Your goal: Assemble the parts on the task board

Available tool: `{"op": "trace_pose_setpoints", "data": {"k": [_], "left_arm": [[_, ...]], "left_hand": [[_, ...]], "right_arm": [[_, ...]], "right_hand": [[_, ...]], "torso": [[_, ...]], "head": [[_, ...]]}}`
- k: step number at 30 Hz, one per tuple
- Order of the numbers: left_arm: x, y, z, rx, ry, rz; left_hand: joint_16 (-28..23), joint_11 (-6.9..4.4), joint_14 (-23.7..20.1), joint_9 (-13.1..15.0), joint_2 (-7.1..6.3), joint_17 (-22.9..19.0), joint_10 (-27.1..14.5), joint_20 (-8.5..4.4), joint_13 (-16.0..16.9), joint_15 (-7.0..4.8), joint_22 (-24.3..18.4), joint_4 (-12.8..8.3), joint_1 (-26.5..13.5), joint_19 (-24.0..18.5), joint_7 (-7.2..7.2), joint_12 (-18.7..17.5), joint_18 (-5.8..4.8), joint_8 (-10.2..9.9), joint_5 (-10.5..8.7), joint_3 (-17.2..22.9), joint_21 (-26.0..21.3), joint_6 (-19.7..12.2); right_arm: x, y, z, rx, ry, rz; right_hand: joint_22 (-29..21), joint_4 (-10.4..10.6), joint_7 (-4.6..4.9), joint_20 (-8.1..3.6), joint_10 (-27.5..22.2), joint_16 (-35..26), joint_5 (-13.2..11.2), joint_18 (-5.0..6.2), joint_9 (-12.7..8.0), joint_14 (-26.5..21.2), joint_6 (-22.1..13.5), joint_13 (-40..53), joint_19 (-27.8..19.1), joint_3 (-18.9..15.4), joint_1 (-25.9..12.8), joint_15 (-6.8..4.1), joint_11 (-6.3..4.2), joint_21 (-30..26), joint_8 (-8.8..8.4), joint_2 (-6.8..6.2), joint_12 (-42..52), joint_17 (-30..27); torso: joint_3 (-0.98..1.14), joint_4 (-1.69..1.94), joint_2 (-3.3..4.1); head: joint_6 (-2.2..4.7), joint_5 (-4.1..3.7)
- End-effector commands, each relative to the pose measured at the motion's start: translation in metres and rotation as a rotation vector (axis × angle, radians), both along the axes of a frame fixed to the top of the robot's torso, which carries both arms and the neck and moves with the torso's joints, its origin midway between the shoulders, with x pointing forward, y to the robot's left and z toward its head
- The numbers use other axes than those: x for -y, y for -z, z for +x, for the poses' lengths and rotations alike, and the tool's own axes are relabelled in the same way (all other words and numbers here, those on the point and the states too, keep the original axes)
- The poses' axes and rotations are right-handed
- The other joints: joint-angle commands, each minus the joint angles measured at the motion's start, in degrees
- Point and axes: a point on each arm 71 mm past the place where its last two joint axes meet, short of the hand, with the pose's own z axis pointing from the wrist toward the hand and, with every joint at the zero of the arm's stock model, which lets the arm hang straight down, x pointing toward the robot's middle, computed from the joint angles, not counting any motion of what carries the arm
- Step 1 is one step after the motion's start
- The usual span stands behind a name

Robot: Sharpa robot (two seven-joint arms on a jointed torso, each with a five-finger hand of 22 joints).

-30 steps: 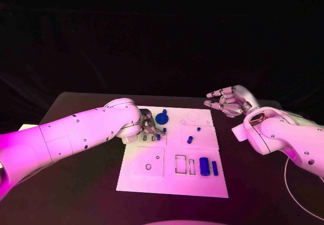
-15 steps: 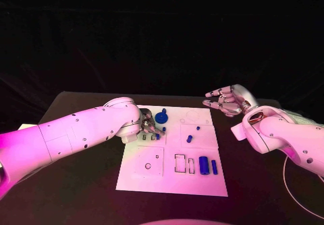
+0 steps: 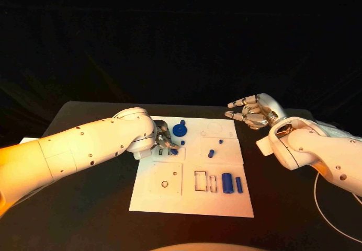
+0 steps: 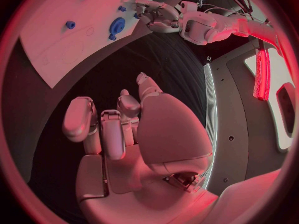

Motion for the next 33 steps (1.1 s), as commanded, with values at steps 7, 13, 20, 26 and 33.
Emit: {"op": "trace_pose_setpoints", "data": {"k": [7, 13, 20, 26, 33], "left_arm": [[-0.005, -0.002, -0.005, -0.006, -0.024, -0.047], [-0.008, -0.005, -0.006, 0.018, -0.045, -0.078], [-0.012, -0.010, -0.005, 0.087, -0.068, -0.132], [-0.016, -0.013, -0.008, 0.199, -0.068, -0.162], [-0.021, -0.011, -0.017, 0.342, -0.048, -0.179]], "left_hand": [[0.17, 0.37, 6.02, 1.69, -4.03, 15.06, 0.45, 0.31, -0.35, 0.51, 2.96, -10.89, -5.19, -0.03, 0.01, 0.05, -0.35, 0.95, -0.48, 18.23, -0.17, 0.19], [0.17, 0.34, 6.02, 1.99, -4.44, 15.06, 0.49, 0.30, -0.38, 0.50, 3.09, -11.52, -5.87, 0.02, -0.01, 0.02, -0.37, 1.06, -0.53, 19.16, -0.12, 0.21], [0.17, 0.34, 6.02, 2.10, -4.65, 15.06, 0.58, 0.31, -0.37, 0.51, 3.36, -11.65, -6.26, 0.15, -0.04, 0.05, -0.43, 1.12, -0.62, 19.35, 0.03, 0.30], [0.17, 0.25, 6.02, 2.21, -4.98, 15.06, 0.88, 0.29, -0.09, 0.47, 4.02, -11.88, -6.50, 0.48, -0.15, 0.34, -0.58, 1.20, -0.68, 19.54, 0.43, 0.50], [0.17, 0.17, 6.02, 2.27, -5.27, 15.06, 1.26, 0.25, 0.32, 0.41, 4.66, -12.06, -6.68, 0.81, -0.24, 0.73, -0.72, 1.23, -0.69, 19.76, 0.83, 0.71]], "right_arm": [[-0.001, 0.001, 0.000, -0.002, -0.015, -0.007], [-0.002, 0.004, 0.000, -0.005, -0.016, -0.006], [-0.003, 0.005, 0.000, -0.007, -0.018, -0.005], [-0.002, 0.006, 0.000, -0.007, -0.017, -0.006], [-0.001, 0.007, 0.000, -0.009, -0.016, -0.007]], "right_hand": [[-0.20, 0.36, 0.00, -0.07, -0.47, -0.30, 0.17, 0.69, 0.04, 3.84, 0.38, -0.18, -0.32, 0.05, -0.43, -0.41, 0.05, -0.32, 0.26, 0.31, -0.38, 5.96], [-0.29, 0.42, 0.00, -0.07, -0.49, -0.32, 0.16, 0.71, 0.03, 3.83, 0.37, -0.21, -0.37, 0.06, -0.47, -0.41, 0.05, -0.38, 0.25, 0.39, -0.40, 5.94], [-0.36, 0.48, 0.01, -0.08, -0.50, -0.36, 0.15, 0.72, 0.02, 3.82, 0.37, -0.26, -0.40, 0.06, -0.52, -0.41, 0.05, -0.43, 0.23, 0.47, -0.43, 5.89], [-0.30, 0.54, 0.01, -0.08, -0.49, -0.35, 0.14, 0.70, 0.01, 3.83, 0.36, -0.26, -0.37, 0.05, -0.57, -0.41, 0.06, -0.41, 0.22, 0.53, -0.41, 5.92], [-0.30, 0.54, 0.01, -0.08, -0.49, -0.35, 0.14, 0.70, 0.01, 3.83, 0.36, -0.26, -0.37, 0.05, -0.57, -0.41, 0.06, -0.41, 0.22, 0.53, -0.41, 5.92]], "torso": [[0.05, 0.06, 0.02], [0.04, 0.08, 0.02], [0.07, 0.03, 0.01], [0.05, 0.15, -0.02], [0.03, 0.24, -0.08]], "head": [[-0.11, -0.13], [-0.13, 0.05], [-0.07, 0.36], [-0.17, 0.41], [-0.14, 0.73]]}}
